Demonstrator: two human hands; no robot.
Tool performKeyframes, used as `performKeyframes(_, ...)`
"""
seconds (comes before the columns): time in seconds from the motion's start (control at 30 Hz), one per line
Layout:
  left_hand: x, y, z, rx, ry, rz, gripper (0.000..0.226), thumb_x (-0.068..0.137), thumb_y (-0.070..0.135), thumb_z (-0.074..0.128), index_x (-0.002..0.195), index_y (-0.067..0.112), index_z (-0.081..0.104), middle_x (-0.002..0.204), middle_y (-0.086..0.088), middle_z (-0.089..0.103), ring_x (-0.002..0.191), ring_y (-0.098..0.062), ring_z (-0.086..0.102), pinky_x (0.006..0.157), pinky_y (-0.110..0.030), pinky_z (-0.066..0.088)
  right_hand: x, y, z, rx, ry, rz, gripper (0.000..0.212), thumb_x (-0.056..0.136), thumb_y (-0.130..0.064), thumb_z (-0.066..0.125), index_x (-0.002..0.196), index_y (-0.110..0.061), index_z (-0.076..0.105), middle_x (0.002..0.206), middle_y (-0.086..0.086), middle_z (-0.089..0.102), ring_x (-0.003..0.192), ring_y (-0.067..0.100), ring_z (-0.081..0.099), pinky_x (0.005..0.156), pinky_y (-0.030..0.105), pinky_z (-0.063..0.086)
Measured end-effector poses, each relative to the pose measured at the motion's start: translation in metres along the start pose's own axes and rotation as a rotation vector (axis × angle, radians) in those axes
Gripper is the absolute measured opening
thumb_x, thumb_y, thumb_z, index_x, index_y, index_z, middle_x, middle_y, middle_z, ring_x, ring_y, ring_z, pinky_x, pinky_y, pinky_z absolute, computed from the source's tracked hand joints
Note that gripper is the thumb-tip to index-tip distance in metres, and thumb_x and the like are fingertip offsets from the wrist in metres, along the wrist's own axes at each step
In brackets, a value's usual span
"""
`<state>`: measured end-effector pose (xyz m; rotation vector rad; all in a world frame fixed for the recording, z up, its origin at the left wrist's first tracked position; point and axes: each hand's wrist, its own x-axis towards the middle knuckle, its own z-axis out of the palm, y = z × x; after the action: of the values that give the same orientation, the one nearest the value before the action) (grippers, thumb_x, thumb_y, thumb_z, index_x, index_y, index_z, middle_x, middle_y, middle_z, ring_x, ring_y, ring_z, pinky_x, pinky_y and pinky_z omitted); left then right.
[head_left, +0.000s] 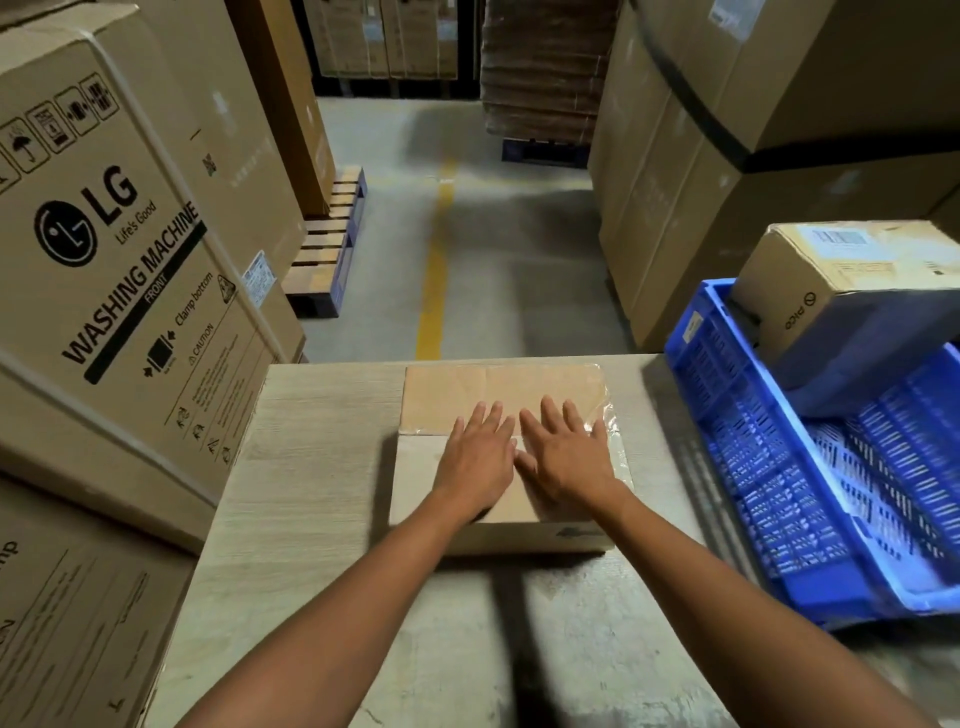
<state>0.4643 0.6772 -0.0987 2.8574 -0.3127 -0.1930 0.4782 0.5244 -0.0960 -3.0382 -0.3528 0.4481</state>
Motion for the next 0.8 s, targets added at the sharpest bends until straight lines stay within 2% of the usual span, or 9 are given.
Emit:
performKeyframes(0.1,-0.018,0.012,-0.005,-0.141,0.051,-0.011,0.048,0.105,0.024,0.037,0.153,0.017,0.037,0.158,-0.005,0.038,0.15,-0.021,0.025,0.121,-0.038,0.021,-0.02,-0.01,0.01,0.016,0.243,0.014,0.041,0.102,-0.048,0.036,0.131,-0.024,0.054,0.14,0.003,0.05,0.133,0.03,0.043,0.099,0.048,0.042)
performKeyframes(0.17,-0.032,0.018,-0.002,-0.19,0.061,-0.022,0.046,0.104,0.023,0.039,0.149,0.017,0.044,0.153,-0.006,0.045,0.147,-0.021,0.032,0.116,-0.035,0.029,-0.034,-0.012,0.023,0.049,0.355,-0.023,0.034,0.099,-0.038,0.037,0.111,-0.02,0.063,0.117,0.001,0.059,0.114,0.028,0.054,0.084,0.043,0.045)
performKeyframes(0.2,-0.036,0.019,0.0,-0.189,0.06,-0.017,0.045,0.102,0.022,0.04,0.147,0.018,0.047,0.152,-0.005,0.047,0.146,-0.021,0.033,0.115,-0.034,0.03,-0.039,-0.013,0.029,0.071,0.372,-0.021,0.037,0.097,-0.037,0.035,0.109,-0.019,0.065,0.116,0.002,0.062,0.113,0.031,0.057,0.084,0.043,0.046)
performKeyframes(0.37,-0.033,0.022,0.001,-0.084,0.01,0.025,0.043,0.102,0.021,0.041,0.144,0.02,0.05,0.155,-0.003,0.043,0.148,-0.02,0.03,0.115,-0.034,0.03,-0.04,-0.007,0.04,0.063,0.286,-0.027,0.049,0.098,-0.041,0.028,0.125,-0.018,0.062,0.138,0.007,0.059,0.128,0.034,0.052,0.096,0.047,0.045)
performKeyframes(0.47,-0.036,0.024,-0.004,-0.03,0.033,0.06,0.039,0.102,0.02,0.042,0.138,0.017,0.057,0.154,-0.005,0.044,0.147,-0.024,0.032,0.112,-0.037,0.035,-0.046,-0.006,0.032,0.108,0.365,-0.043,0.031,0.096,-0.038,0.041,0.103,-0.021,0.065,0.115,0.003,0.063,0.11,0.03,0.057,0.082,0.042,0.045)
performKeyframes(0.53,-0.05,0.029,-0.003,-0.06,0.081,0.106,0.03,0.098,0.016,0.045,0.117,0.012,0.068,0.134,-0.008,0.061,0.134,-0.028,0.049,0.103,-0.04,0.043,-0.062,-0.006,0.034,0.159,0.473,0.005,0.014,0.092,-0.031,0.058,0.086,-0.02,0.066,0.096,0.001,0.061,0.091,0.029,0.057,0.07,0.037,0.042)
performKeyframes(0.6,-0.066,0.036,0.006,-0.117,0.158,0.176,0.027,0.09,0.014,0.045,0.093,0.008,0.071,0.102,-0.012,0.07,0.108,-0.034,0.064,0.086,-0.042,0.053,-0.081,-0.004,0.041,0.228,0.536,0.053,0.008,0.085,-0.023,0.069,0.08,-0.017,0.068,0.091,0.003,0.061,0.081,0.03,0.057,0.064,0.035,0.042)
performKeyframes(0.7,-0.077,0.044,0.024,-0.152,0.159,0.179,0.034,0.082,0.018,0.042,0.086,0.008,0.074,0.101,-0.012,0.075,0.104,-0.034,0.069,0.086,-0.04,0.058,-0.1,-0.003,0.052,0.261,0.589,0.032,0.004,0.084,-0.018,0.067,0.084,-0.014,0.069,0.094,0.003,0.064,0.083,0.027,0.059,0.064,0.033,0.043)
performKeyframes(0.8,-0.069,0.052,0.017,-0.166,0.172,0.117,0.027,0.086,0.015,0.045,0.084,0.01,0.071,0.087,-0.009,0.071,0.09,-0.03,0.068,0.08,-0.037,0.054,-0.095,-0.002,0.044,0.256,0.541,0.032,0.009,0.083,-0.023,0.065,0.082,-0.016,0.07,0.091,0.001,0.064,0.082,0.027,0.058,0.064,0.035,0.043)
